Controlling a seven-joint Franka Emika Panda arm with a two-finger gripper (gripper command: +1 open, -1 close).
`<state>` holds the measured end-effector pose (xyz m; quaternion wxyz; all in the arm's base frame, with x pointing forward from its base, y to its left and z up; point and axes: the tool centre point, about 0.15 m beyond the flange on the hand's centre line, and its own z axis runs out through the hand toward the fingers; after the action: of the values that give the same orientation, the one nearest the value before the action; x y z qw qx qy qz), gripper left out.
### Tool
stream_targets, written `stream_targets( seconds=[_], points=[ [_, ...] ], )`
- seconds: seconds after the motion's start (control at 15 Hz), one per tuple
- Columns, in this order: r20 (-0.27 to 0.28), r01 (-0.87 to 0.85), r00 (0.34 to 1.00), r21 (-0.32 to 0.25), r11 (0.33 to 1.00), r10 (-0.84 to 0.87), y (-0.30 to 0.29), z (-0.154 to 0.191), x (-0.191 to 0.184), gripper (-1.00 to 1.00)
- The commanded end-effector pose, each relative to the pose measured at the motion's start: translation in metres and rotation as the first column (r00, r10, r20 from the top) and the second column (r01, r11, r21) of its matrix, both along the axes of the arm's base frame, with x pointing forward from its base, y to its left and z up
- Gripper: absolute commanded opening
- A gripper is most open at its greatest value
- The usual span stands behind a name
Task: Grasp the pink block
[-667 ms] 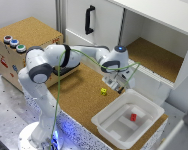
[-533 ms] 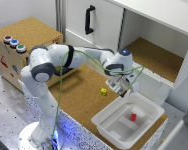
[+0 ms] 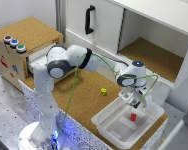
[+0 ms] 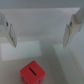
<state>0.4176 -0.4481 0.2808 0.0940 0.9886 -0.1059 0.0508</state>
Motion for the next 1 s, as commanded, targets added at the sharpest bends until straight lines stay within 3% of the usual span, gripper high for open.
stream_targets(
  seconds=[0.0,0.13,0.4,0.6,0.93],
  points=[
    [0.024,-0.101,0.995,0.15,0.984,0.099,-0.004,-0.025,0.005,1.0],
    [0.027,-0.131,0.991,0.183,0.974,0.129,0.002,-0.027,-0.001,1.0],
    [-0.017,-0.23,0.971,0.225,0.947,0.24,0.016,-0.047,-0.014,1.0],
    [-0.032,-0.299,0.95,0.205,0.932,0.311,0.02,-0.06,-0.01,1.0],
    [0.025,-0.507,0.859,0.179,0.843,0.511,0.025,-0.051,-0.002,1.0]
  ],
)
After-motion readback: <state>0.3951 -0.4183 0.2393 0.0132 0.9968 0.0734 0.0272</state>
